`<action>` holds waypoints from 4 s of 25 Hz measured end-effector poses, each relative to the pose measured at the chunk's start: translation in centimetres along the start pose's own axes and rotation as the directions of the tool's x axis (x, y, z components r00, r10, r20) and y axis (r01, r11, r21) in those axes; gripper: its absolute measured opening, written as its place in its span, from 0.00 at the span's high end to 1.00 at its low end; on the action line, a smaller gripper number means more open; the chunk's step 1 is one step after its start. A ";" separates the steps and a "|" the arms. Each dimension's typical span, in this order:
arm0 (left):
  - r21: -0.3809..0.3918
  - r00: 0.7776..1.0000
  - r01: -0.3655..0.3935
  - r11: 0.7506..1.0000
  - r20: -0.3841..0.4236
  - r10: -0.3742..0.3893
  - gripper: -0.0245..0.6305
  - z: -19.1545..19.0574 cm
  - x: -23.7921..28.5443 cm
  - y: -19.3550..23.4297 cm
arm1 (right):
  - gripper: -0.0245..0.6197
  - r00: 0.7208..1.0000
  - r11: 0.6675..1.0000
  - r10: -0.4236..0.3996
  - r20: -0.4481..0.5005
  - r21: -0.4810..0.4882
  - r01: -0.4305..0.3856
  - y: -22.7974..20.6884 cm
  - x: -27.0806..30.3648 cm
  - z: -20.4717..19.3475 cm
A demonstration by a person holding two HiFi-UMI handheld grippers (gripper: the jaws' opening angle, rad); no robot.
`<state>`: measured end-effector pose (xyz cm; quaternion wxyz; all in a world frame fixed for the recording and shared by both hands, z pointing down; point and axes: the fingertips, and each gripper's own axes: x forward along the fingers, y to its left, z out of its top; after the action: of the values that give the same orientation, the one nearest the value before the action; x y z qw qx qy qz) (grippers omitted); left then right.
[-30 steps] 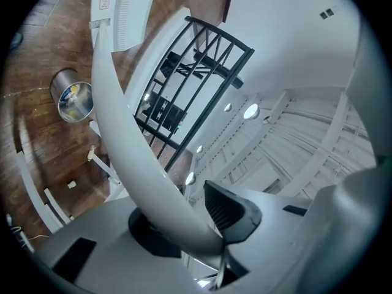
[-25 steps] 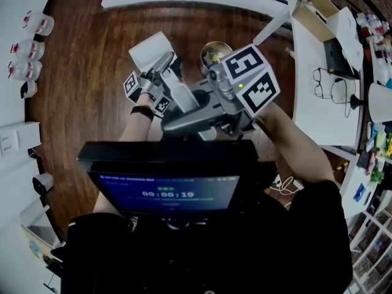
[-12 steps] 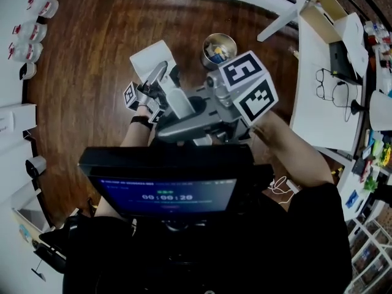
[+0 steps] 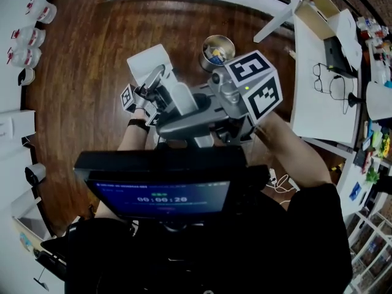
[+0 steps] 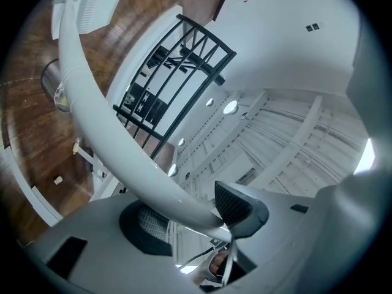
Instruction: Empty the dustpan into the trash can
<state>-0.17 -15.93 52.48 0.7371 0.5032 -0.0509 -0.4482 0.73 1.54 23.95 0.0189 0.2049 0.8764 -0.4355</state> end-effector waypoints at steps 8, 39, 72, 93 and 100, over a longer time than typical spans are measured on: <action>-0.029 0.995 0.015 0.999 -0.096 -0.018 0.62 -0.1 -5.6 -5.0 | 0.90 0.997 0.996 -0.074 0.034 -0.037 0.075 0.9 7.7 0.2; 0.640 0.898 0.245 0.729 -0.433 0.078 0.96 1.4 -12.7 -25.1 | 0.90 0.955 0.955 -0.257 0.151 -0.109 0.274 -2.2 16.6 2.1; 0.869 0.922 0.120 -0.481 0.082 0.378 0.96 -8.2 -4.2 -23.9 | 0.91 0.926 0.922 -0.369 0.072 0.156 0.355 -23.8 0.2 -16.5; 0.905 0.908 0.068 -0.420 0.118 0.402 0.96 -7.8 -3.6 -20.3 | 0.93 0.857 0.891 -0.445 0.258 0.227 0.394 -32.4 -9.4 -15.9; 0.916 0.908 0.070 -0.396 0.105 0.405 0.96 -7.8 -3.1 -19.5 | 0.85 0.873 0.887 -0.445 0.198 0.235 0.398 -32.7 -8.1 -16.8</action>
<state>-9.82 -10.02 34.44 0.0563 0.9284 -0.3673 -0.0065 -1.73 -5.85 60.81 0.0127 -0.0465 0.8459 -0.5312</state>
